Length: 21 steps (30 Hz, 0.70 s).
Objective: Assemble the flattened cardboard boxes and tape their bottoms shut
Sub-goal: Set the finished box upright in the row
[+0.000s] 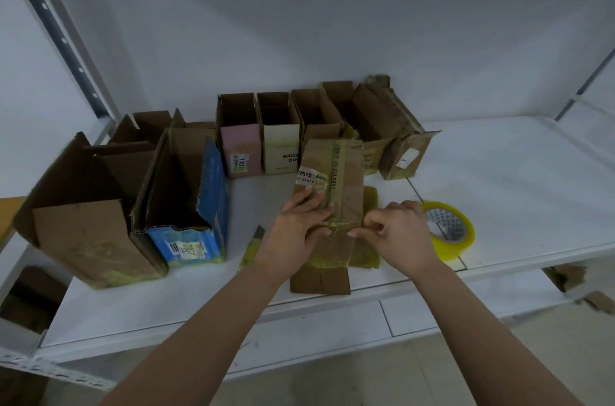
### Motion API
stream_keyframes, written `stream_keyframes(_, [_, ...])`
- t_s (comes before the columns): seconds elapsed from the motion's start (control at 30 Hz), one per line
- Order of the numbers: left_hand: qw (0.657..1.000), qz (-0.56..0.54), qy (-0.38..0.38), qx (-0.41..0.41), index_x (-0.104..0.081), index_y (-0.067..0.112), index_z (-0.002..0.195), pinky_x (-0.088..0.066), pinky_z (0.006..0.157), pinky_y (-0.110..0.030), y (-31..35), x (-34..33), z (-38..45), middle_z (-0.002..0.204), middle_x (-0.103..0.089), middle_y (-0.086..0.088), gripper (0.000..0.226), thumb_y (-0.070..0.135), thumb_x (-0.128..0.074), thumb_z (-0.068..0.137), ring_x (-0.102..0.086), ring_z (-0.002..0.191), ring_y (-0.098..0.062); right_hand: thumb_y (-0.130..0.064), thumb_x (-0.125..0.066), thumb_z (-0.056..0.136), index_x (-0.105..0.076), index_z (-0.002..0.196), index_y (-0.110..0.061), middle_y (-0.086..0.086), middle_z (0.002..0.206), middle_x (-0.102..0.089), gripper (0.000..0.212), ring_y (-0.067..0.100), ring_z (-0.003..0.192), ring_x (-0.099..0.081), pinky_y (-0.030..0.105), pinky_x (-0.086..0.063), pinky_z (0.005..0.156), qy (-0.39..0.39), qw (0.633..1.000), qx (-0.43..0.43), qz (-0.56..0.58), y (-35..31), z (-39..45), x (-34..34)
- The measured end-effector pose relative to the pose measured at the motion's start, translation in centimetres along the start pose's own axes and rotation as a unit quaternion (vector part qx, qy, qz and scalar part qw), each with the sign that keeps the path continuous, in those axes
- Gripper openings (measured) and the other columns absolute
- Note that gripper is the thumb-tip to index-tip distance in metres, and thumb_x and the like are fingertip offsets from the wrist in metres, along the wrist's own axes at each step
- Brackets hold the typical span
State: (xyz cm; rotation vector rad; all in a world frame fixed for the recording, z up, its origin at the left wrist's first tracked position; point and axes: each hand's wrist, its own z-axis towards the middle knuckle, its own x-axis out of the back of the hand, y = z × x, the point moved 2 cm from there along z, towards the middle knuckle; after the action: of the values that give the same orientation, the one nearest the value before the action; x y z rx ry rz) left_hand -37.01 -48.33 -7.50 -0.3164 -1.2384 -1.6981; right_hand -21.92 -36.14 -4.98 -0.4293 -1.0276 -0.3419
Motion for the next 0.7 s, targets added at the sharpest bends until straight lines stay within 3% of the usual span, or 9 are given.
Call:
stream_keyframes(0.13, [1.000,0.000,-0.004,0.005,-0.064,0.013,0.125,-0.023,0.116,-0.030,-0.1,-0.1,0.0,0.139,-0.054,-0.008,0.042,0.015,-0.072,0.084,-0.029,0.136,-0.013,-0.051,-0.083,0.067,-0.061,0.054,-0.022,-0.007,0.050,-0.058,0.038,0.018,0.056,-0.057,0.040,-0.042,0.079,-0.032,0.999,0.005,-0.027,0.3,0.0,-0.2])
stream_keyframes(0.27, [1.000,0.003,-0.008,0.011,-0.063,0.011,0.126,-0.024,0.116,-0.035,0.0,-0.1,0.1,0.139,-0.053,-0.010,0.043,0.014,-0.071,0.084,-0.028,0.136,-0.014,-0.064,-0.072,0.067,-0.056,0.048,-0.023,-0.005,0.042,-0.053,0.048,0.019,0.044,-0.055,0.041,-0.046,0.071,-0.019,1.000,-0.018,-0.017,0.2,0.3,-0.6])
stream_keyframes(0.4, [0.997,0.014,-0.062,0.034,-0.057,0.014,0.133,-0.024,0.119,-0.043,0.5,0.7,0.4,0.146,-0.045,-0.006,0.044,0.020,-0.066,0.090,-0.021,0.141,-0.012,-0.083,-0.031,0.075,-0.040,0.050,-0.023,-0.006,0.042,-0.043,0.065,0.020,0.044,-0.048,0.034,-0.042,0.068,-0.026,0.997,-0.065,0.036,0.5,-0.7,-1.1])
stream_keyframes(0.5, [0.988,0.023,-0.126,0.091,-0.052,0.019,0.138,-0.029,0.115,-0.034,2.4,2.5,1.2,0.148,-0.044,0.001,0.047,0.039,-0.056,0.095,-0.030,0.142,-0.015,-0.092,-0.002,0.072,-0.061,0.063,-0.014,-0.002,0.058,-0.062,0.098,0.022,0.063,-0.063,0.037,-0.049,0.077,-0.048,0.982,-0.142,0.117,1.9,-0.5,0.1])
stream_keyframes(0.57, [0.987,0.059,-0.099,0.115,-0.054,0.019,0.133,-0.039,0.099,-0.027,3.7,3.4,2.6,0.132,-0.057,-0.001,0.052,0.053,-0.048,0.095,-0.050,0.125,-0.020,-0.090,-0.004,0.075,-0.069,0.075,-0.015,0.000,0.073,-0.072,0.098,0.023,0.077,-0.068,0.040,-0.051,0.082,-0.037,0.973,-0.171,0.152,2.8,0.0,1.2])
stream_keyframes(0.6, [0.987,0.081,-0.068,0.120,-0.054,0.017,0.131,-0.041,0.099,-0.031,4.3,3.5,3.4,0.128,-0.059,-0.003,0.057,0.059,-0.044,0.093,-0.052,0.121,-0.021,-0.087,-0.011,0.079,-0.071,0.077,-0.017,0.000,0.077,-0.073,0.092,0.023,0.080,-0.069,0.040,-0.051,0.084,-0.031,0.970,-0.177,0.164,3.0,0.1,1.6])
stream_keyframes(0.67, [0.976,0.151,-0.056,0.149,-0.044,0.015,0.139,-0.031,0.112,-0.048,5.1,2.9,5.5,0.141,-0.048,-0.010,0.072,0.068,-0.038,0.091,-0.038,0.136,-0.028,-0.077,-0.024,0.087,-0.072,0.078,-0.019,-0.001,0.078,-0.074,0.076,0.023,0.083,-0.069,0.041,-0.051,0.086,-0.034,0.965,-0.185,0.181,2.9,0.1,2.3])
stream_keyframes(0.7, [0.961,0.192,-0.080,0.184,-0.032,0.013,0.147,-0.021,0.115,-0.056,5.3,2.2,6.7,0.153,-0.033,-0.013,0.083,0.072,-0.036,0.089,-0.022,0.145,-0.032,-0.071,-0.027,0.087,-0.071,0.076,-0.021,-0.003,0.078,-0.074,0.067,0.022,0.083,-0.069,0.041,-0.051,0.086,-0.035,0.962,-0.192,0.190,2.8,0.1,2.5])
